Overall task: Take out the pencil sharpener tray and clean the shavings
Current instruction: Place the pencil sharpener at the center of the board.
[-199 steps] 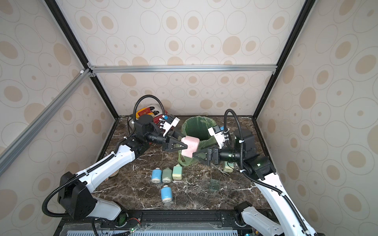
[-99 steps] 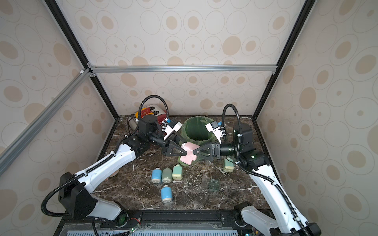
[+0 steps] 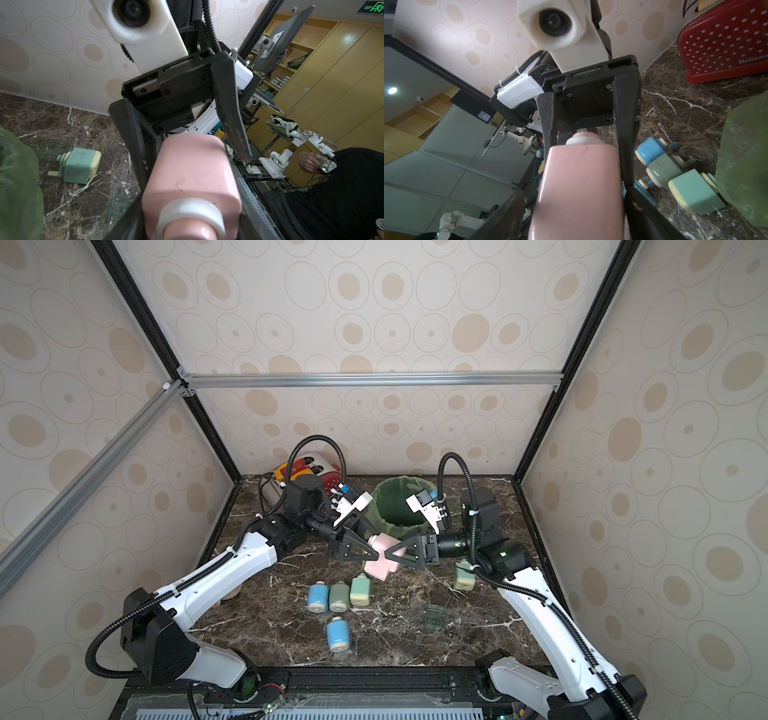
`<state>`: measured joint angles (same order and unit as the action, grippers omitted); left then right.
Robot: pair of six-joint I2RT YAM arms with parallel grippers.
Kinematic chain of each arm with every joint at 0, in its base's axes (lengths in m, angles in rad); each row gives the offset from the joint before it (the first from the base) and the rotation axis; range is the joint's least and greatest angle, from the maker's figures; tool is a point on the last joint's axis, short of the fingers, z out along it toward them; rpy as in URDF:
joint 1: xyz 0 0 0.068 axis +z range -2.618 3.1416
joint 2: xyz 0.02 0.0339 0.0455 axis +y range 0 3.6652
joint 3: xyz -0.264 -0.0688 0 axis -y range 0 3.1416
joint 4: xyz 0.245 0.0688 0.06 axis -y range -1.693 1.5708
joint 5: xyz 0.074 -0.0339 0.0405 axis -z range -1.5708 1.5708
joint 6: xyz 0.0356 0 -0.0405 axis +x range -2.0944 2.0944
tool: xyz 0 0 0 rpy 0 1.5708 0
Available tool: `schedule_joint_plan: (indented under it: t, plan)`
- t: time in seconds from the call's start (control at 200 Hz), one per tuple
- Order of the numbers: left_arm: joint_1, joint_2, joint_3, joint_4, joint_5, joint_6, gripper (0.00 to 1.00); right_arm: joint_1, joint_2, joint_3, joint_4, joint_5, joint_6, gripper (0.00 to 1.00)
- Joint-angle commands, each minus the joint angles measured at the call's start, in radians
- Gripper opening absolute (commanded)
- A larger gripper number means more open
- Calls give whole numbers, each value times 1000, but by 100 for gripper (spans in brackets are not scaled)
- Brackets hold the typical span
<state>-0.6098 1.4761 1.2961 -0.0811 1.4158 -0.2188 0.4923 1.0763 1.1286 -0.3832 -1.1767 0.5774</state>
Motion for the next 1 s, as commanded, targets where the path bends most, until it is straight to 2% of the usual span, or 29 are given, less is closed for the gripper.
schedule_joint_plan:
  t: [0.0, 0.065, 0.195, 0.346, 0.596, 0.711, 0.796, 0.821, 0.876, 0.941, 0.981, 0.997]
  plan:
    - [-5, 9, 60, -4, -14, 51, 0, 26, -2, 22, -64, -24, -74, 79]
    - [-5, 10, 64, -20, -17, 66, 0, 27, -3, 23, -97, -13, -100, 79]
    - [-5, 14, 72, -36, -23, 75, 0, 27, 3, 23, -138, -9, -131, 64]
    - [-5, 28, 83, -46, -28, 75, 0, 39, 22, 48, -236, 5, -203, 56]
    - [-5, 35, 95, -57, -38, 80, 0, 65, 54, 88, -388, 66, -304, 26]
    - [-4, 45, 99, -58, -41, 80, 0, 65, 53, 112, -467, 138, -354, 13]
    - [-5, 53, 105, -58, -39, 79, 10, 64, 42, 110, -482, 196, -360, 6]
    - [-5, 54, 106, -58, -37, 79, 17, 65, 38, 105, -482, 212, -360, 4]
    - [-5, 56, 108, -59, -41, 79, 42, 63, 30, 88, -476, 240, -355, 0]
    - [-4, 54, 107, -60, -53, 79, 71, 59, 22, 63, -472, 268, -345, 0]
    - [-5, 49, 103, -60, -73, 79, 95, 56, 17, 43, -466, 278, -339, 0]
    - [-5, 47, 103, -60, -82, 81, 98, 56, 15, 34, -464, 284, -336, 0]
